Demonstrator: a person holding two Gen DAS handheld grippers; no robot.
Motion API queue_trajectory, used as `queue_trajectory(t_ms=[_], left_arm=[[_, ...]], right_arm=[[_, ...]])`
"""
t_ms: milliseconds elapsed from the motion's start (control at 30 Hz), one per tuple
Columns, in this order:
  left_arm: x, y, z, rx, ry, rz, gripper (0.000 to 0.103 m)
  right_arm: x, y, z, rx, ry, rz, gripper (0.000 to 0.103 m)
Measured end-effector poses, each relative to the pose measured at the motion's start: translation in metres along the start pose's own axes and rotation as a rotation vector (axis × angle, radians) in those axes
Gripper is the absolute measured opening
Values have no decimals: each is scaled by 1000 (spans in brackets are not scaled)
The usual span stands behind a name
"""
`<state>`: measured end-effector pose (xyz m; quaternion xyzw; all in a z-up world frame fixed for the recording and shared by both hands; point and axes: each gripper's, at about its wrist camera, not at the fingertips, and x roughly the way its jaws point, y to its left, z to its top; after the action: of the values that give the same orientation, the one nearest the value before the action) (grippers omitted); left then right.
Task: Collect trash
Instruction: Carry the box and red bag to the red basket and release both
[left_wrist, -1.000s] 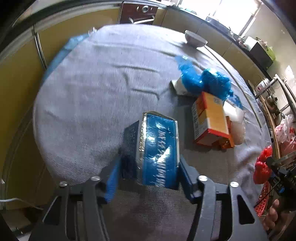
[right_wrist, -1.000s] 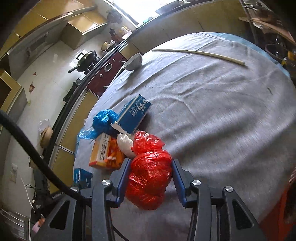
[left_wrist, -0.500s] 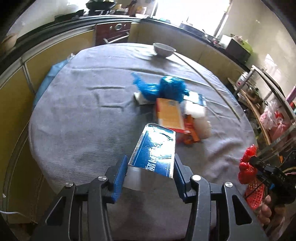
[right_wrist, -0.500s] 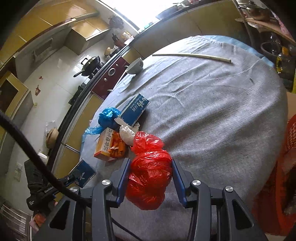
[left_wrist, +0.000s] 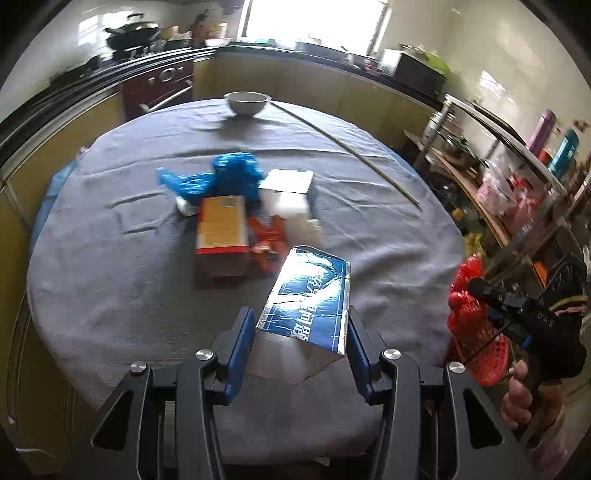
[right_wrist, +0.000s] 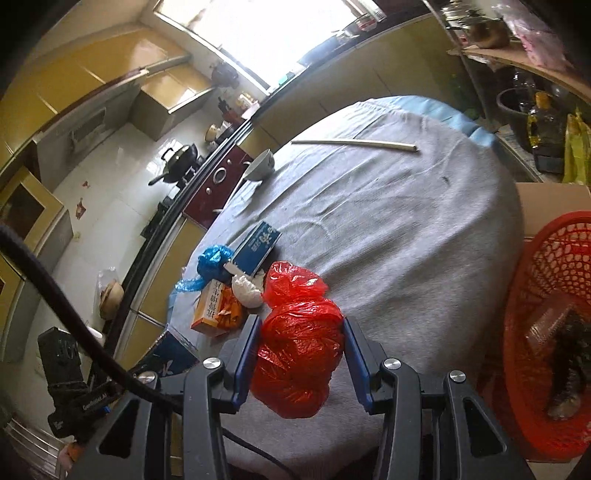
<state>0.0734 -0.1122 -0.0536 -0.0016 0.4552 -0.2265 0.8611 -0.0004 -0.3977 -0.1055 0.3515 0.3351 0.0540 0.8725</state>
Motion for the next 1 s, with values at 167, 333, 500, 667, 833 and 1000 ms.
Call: queue_trajectory(t_ms=[167,333,500,667,833,1000], left_arm=[[0,-31,1,63,-7,-23,50],[2,-64,4,130,-13,-44,50],[7,-99,3,188,-10,-82,50],[17,-133,2,240,9,-132,50],[28,-169,2,306,20,-164,50],[43,-208,1,357,57,-214,50]], right_arm=[[-20,-10,1,19,-41,3,47],[-43,-27,1,43,-84,-8,47],[-68,-51,-1,79,-122,-31,47],[-98,-80,-4,129,-168,-59,47],[-129,-110,-5,192,-229,-89,47],[-159,-136,-7,240,-289,-122,47]])
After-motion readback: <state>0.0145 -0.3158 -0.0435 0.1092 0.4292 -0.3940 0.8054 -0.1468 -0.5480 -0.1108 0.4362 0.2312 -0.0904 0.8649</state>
